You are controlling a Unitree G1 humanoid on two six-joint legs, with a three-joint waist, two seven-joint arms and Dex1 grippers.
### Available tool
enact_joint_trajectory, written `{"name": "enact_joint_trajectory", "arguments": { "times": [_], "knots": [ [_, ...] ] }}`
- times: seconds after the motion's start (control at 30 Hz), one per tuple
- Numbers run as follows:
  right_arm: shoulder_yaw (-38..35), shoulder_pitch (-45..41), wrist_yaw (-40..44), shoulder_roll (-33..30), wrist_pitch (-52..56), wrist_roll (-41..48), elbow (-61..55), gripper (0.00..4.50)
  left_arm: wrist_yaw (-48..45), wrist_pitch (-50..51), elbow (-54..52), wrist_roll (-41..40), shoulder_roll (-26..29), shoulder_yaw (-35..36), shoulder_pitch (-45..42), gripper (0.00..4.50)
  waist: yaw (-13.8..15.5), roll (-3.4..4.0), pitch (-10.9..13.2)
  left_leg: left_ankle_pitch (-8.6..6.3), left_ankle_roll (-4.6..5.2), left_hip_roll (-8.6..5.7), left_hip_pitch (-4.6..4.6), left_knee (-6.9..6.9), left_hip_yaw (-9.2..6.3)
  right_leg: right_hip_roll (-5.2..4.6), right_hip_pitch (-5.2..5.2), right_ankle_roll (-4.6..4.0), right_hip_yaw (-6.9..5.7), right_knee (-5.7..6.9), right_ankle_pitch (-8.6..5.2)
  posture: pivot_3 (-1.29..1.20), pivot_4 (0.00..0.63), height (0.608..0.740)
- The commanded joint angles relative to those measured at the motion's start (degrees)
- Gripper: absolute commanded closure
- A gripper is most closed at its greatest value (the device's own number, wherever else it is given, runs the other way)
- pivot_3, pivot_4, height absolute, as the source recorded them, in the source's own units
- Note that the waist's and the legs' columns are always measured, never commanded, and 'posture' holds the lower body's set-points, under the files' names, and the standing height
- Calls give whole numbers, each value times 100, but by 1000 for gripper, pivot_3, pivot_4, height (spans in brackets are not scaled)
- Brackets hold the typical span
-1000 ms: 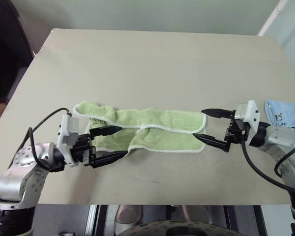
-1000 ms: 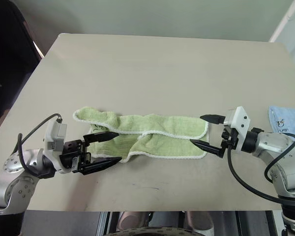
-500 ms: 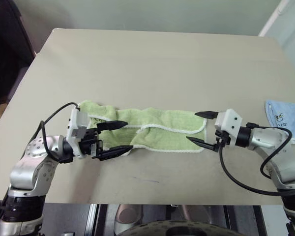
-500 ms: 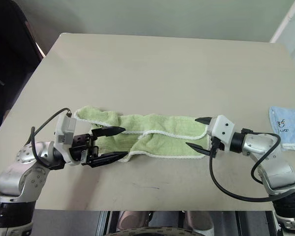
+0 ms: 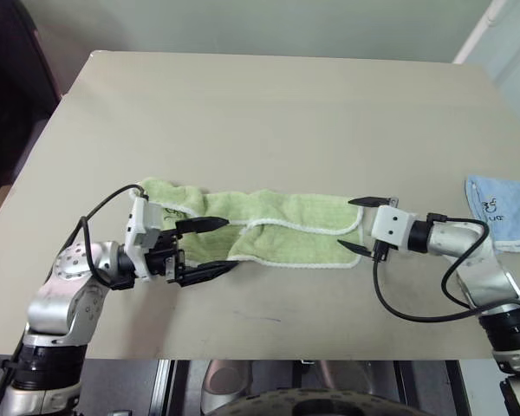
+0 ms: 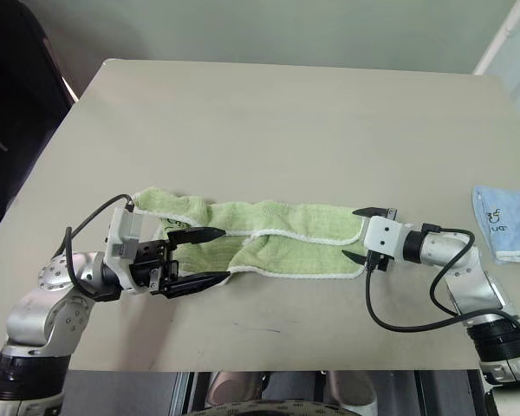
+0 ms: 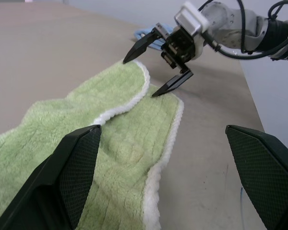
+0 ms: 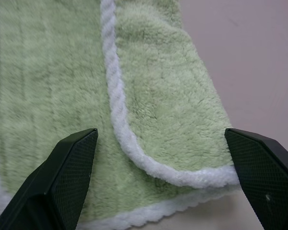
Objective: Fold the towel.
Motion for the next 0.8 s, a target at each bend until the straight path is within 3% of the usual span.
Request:
{"name": "enact_joint_trajectory", "arguments": {
  "times": [0.03, 0.37, 0.8],
  "knots": [
    [-42, -208, 16, 25, -289, -34, 101, 27, -4, -197, -93, 8, 5, 160, 154, 0, 0, 1, 0, 0, 0, 0, 0, 0, 0, 0, 0, -1, 0, 0, 1, 0, 150, 740],
    [80, -669, -112, 212, -762, -350, 700, 27, 109, -325, -218, 2, -14, 174, 388, 0, -1, 1, 0, -1, 1, 3, 14, 0, 0, 1, -1, -14, 0, -1, 8, 0, 150, 740],
    [84, -642, 118, 261, -1174, -268, 635, 27, 269, -401, -346, 8, -108, 127, 485, 0, -1, 1, 0, -9, 2, 5, 16, 0, 1, 1, -1, -26, -1, -4, 11, 0, 150, 740]
  ]
}}
